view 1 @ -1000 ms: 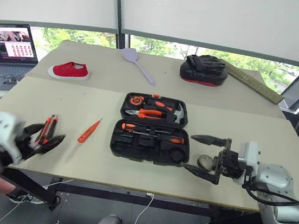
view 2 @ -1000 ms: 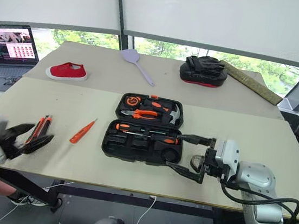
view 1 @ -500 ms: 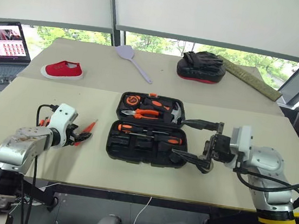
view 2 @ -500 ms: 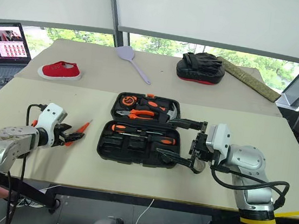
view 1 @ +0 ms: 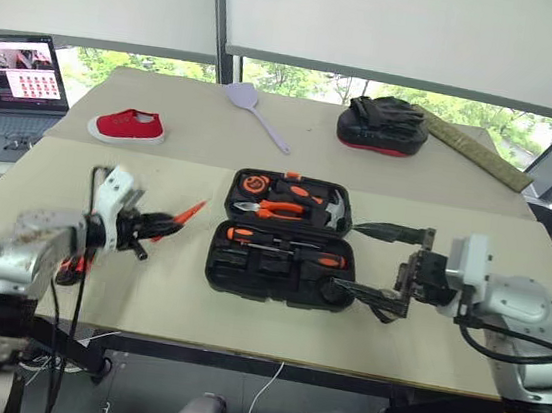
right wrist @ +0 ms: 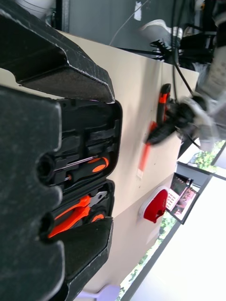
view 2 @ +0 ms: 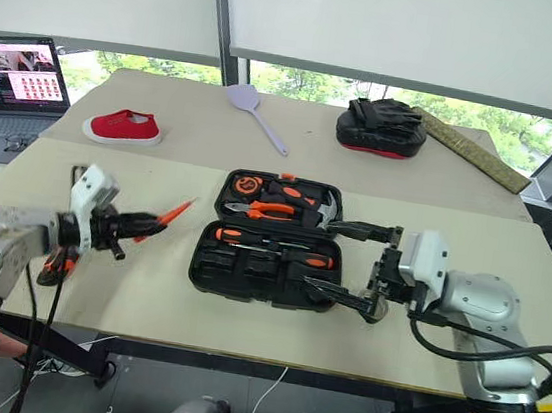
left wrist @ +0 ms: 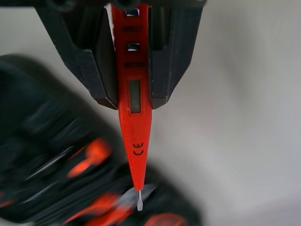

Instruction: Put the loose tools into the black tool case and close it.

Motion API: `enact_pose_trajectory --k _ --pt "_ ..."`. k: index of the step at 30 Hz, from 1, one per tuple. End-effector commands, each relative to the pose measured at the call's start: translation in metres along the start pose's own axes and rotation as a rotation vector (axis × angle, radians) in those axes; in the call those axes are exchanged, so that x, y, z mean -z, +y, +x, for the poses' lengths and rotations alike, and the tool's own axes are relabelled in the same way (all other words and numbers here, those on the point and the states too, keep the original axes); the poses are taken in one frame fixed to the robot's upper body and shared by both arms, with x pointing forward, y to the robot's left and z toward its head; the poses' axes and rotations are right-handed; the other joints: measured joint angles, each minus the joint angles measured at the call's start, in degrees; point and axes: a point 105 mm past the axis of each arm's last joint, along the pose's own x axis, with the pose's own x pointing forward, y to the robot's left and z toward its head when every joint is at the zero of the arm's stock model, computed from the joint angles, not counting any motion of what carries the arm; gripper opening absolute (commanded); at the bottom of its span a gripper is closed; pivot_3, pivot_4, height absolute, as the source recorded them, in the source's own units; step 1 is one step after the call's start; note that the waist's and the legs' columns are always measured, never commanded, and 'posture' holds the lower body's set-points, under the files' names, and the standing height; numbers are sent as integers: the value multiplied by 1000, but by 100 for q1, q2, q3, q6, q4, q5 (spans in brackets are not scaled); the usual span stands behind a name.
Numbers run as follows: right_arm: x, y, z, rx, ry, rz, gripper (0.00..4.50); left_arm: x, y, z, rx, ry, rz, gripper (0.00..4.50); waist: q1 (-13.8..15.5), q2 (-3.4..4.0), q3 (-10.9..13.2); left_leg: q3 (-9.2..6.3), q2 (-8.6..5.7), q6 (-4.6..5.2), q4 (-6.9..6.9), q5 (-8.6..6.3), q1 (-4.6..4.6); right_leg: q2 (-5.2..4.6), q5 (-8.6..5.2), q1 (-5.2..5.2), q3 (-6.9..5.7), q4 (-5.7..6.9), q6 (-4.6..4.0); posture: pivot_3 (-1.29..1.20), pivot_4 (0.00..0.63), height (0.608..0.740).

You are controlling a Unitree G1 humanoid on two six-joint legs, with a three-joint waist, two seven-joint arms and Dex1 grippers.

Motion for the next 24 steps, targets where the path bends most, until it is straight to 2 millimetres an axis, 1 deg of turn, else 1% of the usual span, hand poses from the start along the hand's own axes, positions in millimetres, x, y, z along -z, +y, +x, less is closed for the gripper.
enact_pose_trajectory --k 1,2,3,5,6,9,11,14,20,24 --pt "10 -8 -23 33 122 7 4500 -16 -30 25 253 78 217 454 1 0 0 6 -4 7 1 -3 0 -4 1 2 4 -4 2 0 150 740" --pt "16 -9 -27 35 159 12 4500 -14 -31 33 259 132 214 454 -8 0 0 12 -6 18 1 2 1 -3 2 4 6 -7 5 0 150 740" --pt "18 -9 -30 48 169 22 4500 -12 -32 45 273 191 267 454 -11 0 0 21 -4 38 3 8 1 0 3 4 12 -7 7 0 150 740" --pt "17 -8 -31 60 166 32 4500 -7 -36 59 310 279 352 454 -14 -3 1 26 -2 46 12 9 0 15 6 5 12 -6 17 0 150 740" --pt "17 -7 -30 61 164 33 4500 -5 -38 63 334 308 383 454 -34 -3 2 30 1 49 18 8 -1 24 5 5 14 -1 19 0 150 740" --pt "17 1 -30 54 163 48 4500 -5 -38 80 324 336 427 454 -92 -6 3 32 8 56 24 4 -1 43 3 4 22 12 20 0 150 740" --pt "16 3 -30 64 159 40 4500 -7 -40 88 322 338 439 454 -98 -7 5 32 13 59 29 3 -1 52 3 3 26 15 21 0 150 740" --pt "14 1 -34 100 153 33 4500 -1 -43 93 336 366 451 454 -102 -7 5 30 15 59 39 3 -1 57 1 4 29 19 25 0 150 740" --pt "13 4 -34 111 153 40 4500 6 -38 97 308 396 474 454 -82 -7 5 29 19 60 60 2 -1 59 1 13 29 21 31 0 150 740" --pt "12 6 -33 113 147 45 4500 20 -33 88 312 474 503 454 -85 -7 4 28 20 60 68 2 -1 60 2 16 30 22 33 0 150 740"
